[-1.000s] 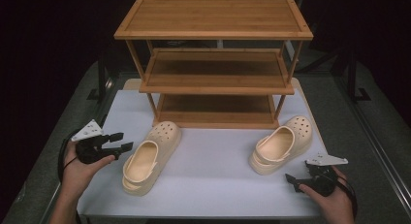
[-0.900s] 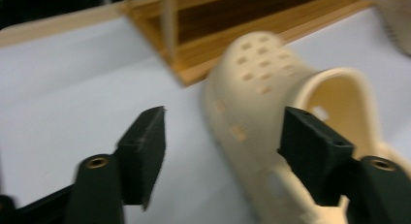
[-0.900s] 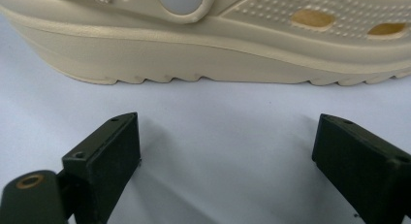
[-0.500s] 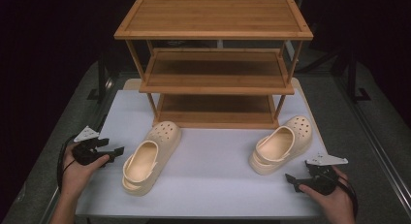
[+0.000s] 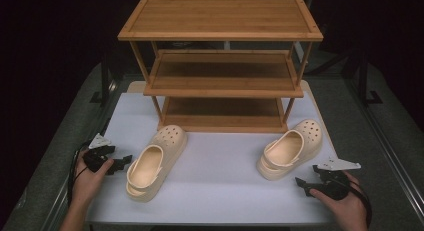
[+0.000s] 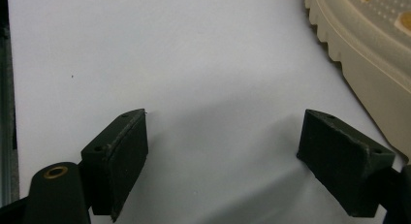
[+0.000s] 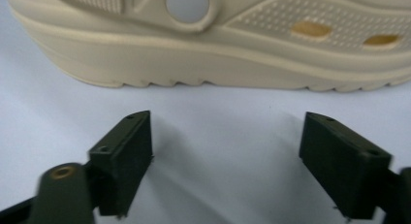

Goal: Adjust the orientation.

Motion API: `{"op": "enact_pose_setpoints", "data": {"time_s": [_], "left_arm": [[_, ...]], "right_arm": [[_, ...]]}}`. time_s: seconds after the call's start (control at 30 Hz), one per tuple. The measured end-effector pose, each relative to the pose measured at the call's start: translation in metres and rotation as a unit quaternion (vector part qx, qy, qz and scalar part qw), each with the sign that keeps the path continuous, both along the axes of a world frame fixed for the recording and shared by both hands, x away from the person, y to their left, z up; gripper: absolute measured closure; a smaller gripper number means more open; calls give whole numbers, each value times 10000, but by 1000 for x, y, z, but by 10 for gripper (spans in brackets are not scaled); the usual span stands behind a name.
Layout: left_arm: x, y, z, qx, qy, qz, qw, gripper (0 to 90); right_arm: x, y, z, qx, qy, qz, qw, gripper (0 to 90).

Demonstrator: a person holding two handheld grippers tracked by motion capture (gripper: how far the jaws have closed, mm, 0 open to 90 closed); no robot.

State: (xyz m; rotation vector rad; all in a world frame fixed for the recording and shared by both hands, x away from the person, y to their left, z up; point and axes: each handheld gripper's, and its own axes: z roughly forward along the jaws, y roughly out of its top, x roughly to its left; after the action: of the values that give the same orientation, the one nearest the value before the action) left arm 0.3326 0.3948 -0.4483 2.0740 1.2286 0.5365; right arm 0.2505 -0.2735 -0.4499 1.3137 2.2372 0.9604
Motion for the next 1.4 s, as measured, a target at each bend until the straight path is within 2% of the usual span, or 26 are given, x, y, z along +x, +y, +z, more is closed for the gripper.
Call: {"op": "enact_pose_setpoints", "data": {"time_s": [0.1,0.17,0.3,0.4,0.43,0.47,0.53,0.6,0.7,0.73,0.77,0.8,0.83,0.87,0.93,0.97,1.07,1.27,1.4], "left_arm": [[0,0,0,28,10,42,10000,150],[1,0,0,9,21,46,10000,149],[0,0,0,12,9,48,10000,150],[1,3,0,-107,33,17,9999,150],[1,3,0,-107,33,17,9999,150],[0,3,1,-101,56,-8,9999,150],[-1,4,2,-33,27,-41,10000,150],[-1,6,1,5,78,-33,10000,150],[-1,6,0,-24,58,-17,10000,140],[-1,6,0,-17,54,-15,10000,140],[-1,6,0,-4,47,-16,10000,138],[-1,5,0,0,46,-15,10000,138],[-1,5,0,-6,50,-4,10000,136],[-1,6,0,-11,54,-3,10000,136],[-1,6,0,-15,57,-1,10000,136],[-1,6,0,-19,57,0,10000,135],[-1,6,0,-13,61,-7,10000,135],[-1,6,0,-16,71,-2,10000,135],[-1,6,0,-17,73,-2,10000,135]], "right_arm": [[-1,0,6,74,-57,-39,9999,221],[1,-1,16,219,-83,-37,9997,225],[4,-4,26,289,-164,-60,9994,243],[13,-9,41,412,-255,-117,9988,289],[13,-9,41,412,-255,-117,9988,289],[19,-13,48,437,-303,-164,9985,334],[22,-16,52,453,-322,-166,9983,368],[32,-24,60,551,-382,-247,9974,436],[45,-31,66,540,-407,-353,9971,547],[45,-31,66,540,-407,-353,9971,547],[54,-35,69,495,-431,-409,9970,606],[54,-35,69,495,-431,-409,9970,606],[62,-38,70,452,-409,-415,9973,671],[62,-38,70,452,-409,-415,9973,671],[71,-41,71,435,-392,-443,9973,752],[79,-44,72,466,-388,-479,9970,823],[91,-49,74,478,-381,-502,9969,896],[113,-61,71,461,-380,-637,9962,900],[128,-67,66,522,-291,-709,9957,900]]}}
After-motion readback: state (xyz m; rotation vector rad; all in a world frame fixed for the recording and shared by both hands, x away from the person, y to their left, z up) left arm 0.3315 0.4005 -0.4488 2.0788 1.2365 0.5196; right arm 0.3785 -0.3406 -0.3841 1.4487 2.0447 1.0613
